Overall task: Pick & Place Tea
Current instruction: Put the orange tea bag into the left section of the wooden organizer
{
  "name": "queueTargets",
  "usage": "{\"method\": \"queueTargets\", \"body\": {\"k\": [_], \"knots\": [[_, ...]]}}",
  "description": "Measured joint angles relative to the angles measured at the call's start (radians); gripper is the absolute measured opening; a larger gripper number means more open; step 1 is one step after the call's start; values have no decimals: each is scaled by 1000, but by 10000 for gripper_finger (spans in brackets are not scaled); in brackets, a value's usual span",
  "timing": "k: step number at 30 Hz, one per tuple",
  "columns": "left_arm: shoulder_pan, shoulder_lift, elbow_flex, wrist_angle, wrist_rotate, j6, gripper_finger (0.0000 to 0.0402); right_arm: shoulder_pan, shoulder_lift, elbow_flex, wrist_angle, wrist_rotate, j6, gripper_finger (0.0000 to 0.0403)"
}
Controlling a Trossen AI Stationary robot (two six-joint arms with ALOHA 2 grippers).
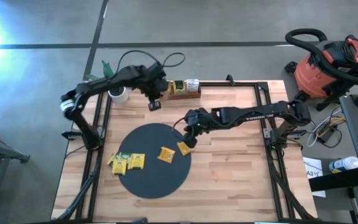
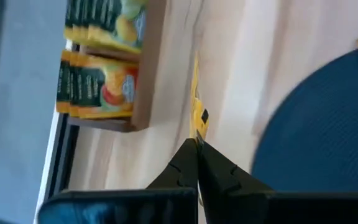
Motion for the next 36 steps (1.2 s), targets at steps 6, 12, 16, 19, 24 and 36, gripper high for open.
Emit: {"method": "queueTargets", "body": {"k": [6,12,16,19,24,36], "knots": [[65,184,185,-90,-73,76,0,8,-52,-18,-75,37,51,13],[63,301,339,-161,-190,175,0,46,-83,-77,-81,59,136,13],[62,353,390,-193,-192,203,0,74,-88,-117,-81,79,184,13],[61,377,404,-194,-225,222,0,94,-89,-149,-80,77,209,13],[61,410,402,-208,-241,234,0,115,-90,-194,-68,75,252,13],[60,487,402,-197,-248,235,0,127,-92,-219,-61,67,254,13]]}}
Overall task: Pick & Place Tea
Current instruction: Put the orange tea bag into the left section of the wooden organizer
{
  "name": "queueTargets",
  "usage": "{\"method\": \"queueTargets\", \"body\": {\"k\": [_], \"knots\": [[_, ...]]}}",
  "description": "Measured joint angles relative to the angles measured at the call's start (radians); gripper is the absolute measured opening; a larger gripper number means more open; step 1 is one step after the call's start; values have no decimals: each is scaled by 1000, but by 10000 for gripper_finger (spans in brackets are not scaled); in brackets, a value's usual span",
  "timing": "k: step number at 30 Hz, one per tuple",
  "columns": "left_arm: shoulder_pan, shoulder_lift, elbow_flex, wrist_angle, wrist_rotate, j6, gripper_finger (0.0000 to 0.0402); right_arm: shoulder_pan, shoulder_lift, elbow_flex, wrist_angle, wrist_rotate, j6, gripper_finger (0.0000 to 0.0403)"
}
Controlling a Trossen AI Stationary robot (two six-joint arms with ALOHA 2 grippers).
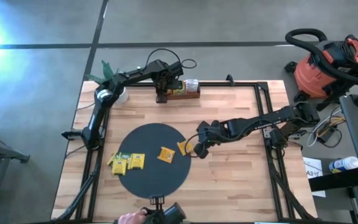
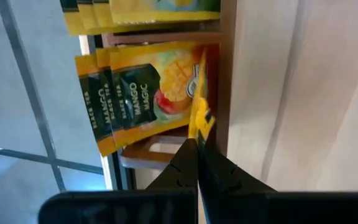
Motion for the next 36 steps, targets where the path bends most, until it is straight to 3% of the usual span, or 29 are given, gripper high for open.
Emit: {"method": "queueTargets", "body": {"k": [10,20,25,31,33,36], "knots": [[1,20,-1,65,6,-8,3,-1,0,-4,1,1,-3,13],[0,12,0,128,1,-31,70,-7,0,-5,0,8,-4,13],[0,6,0,128,-58,-29,82,-14,0,-5,2,11,-4,13],[-6,-38,0,107,-217,-79,83,-19,0,-5,26,11,-6,13],[-11,-75,0,97,-149,-133,83,-25,0,-5,39,11,-7,13],[-23,-150,-1,75,106,-217,83,-35,0,-5,58,11,-13,13]]}}
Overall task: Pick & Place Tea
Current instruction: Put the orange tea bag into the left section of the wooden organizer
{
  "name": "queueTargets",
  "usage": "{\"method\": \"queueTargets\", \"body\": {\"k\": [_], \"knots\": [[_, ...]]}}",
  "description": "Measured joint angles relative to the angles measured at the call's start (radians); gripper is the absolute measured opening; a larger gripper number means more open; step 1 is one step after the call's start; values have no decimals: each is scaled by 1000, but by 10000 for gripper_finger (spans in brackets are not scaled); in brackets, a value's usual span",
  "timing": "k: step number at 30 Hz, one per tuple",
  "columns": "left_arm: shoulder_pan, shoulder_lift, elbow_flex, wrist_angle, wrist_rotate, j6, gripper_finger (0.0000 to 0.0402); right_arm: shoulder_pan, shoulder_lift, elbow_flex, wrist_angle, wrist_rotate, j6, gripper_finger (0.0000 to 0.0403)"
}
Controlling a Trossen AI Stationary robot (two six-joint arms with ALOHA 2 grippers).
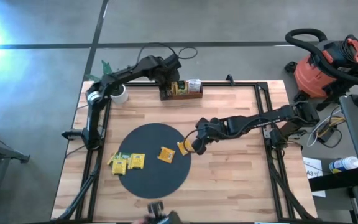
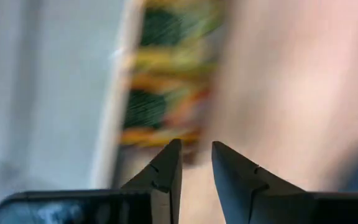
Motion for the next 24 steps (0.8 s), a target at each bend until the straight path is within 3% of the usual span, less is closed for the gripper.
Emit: {"method": "queueTargets", "body": {"k": [3,6,11,19,24], "knots": [[-17,-84,-14,5,282,-47,83,-10,0,0,2,0,-11,13],[-54,-189,-72,63,422,-51,83,-13,0,0,14,0,-18,13],[-137,-386,-262,213,444,-116,83,-13,0,0,59,0,-21,13],[-260,-702,-624,437,440,-387,83,-12,0,0,110,-7,-47,13],[-315,-875,-823,517,435,-575,83,-15,4,0,160,-106,-87,13]]}}
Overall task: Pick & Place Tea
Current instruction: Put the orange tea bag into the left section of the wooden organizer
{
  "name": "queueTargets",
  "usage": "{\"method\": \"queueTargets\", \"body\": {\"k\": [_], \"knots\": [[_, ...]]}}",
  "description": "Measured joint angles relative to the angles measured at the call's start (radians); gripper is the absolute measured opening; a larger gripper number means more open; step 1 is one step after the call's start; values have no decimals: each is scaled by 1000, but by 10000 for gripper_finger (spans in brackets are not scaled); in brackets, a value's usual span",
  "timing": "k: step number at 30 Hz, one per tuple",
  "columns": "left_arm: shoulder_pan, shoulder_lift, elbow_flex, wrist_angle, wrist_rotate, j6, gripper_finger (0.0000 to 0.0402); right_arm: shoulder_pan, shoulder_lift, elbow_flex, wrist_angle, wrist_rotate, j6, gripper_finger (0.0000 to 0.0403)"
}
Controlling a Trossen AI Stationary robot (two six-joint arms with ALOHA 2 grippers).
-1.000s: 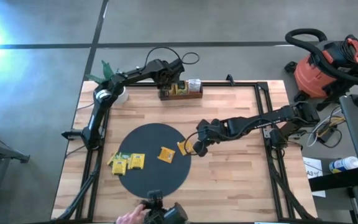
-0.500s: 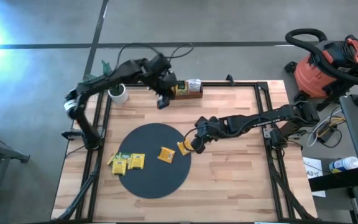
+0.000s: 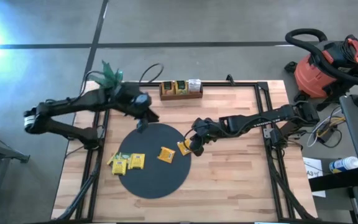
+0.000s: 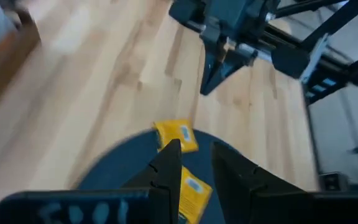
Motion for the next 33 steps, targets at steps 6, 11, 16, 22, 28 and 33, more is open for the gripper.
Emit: {"method": "queueTargets", "body": {"k": [6,11,16,22,28,33], "knots": [[-50,-132,-192,41,-43,-172,83,-2,17,1,48,-10,23,13],[-88,-167,-293,-75,-69,-294,81,-2,27,2,74,-13,45,13],[-145,-158,-362,-240,-65,-357,78,-2,38,1,73,-33,94,13],[-246,-157,-461,-301,79,-465,78,-1,40,1,75,-37,97,13],[-394,-155,-524,-301,78,-519,78,-1,44,1,87,-36,95,13],[-500,-151,-564,-306,-16,-537,78,-1,45,1,104,-36,93,13]]}}
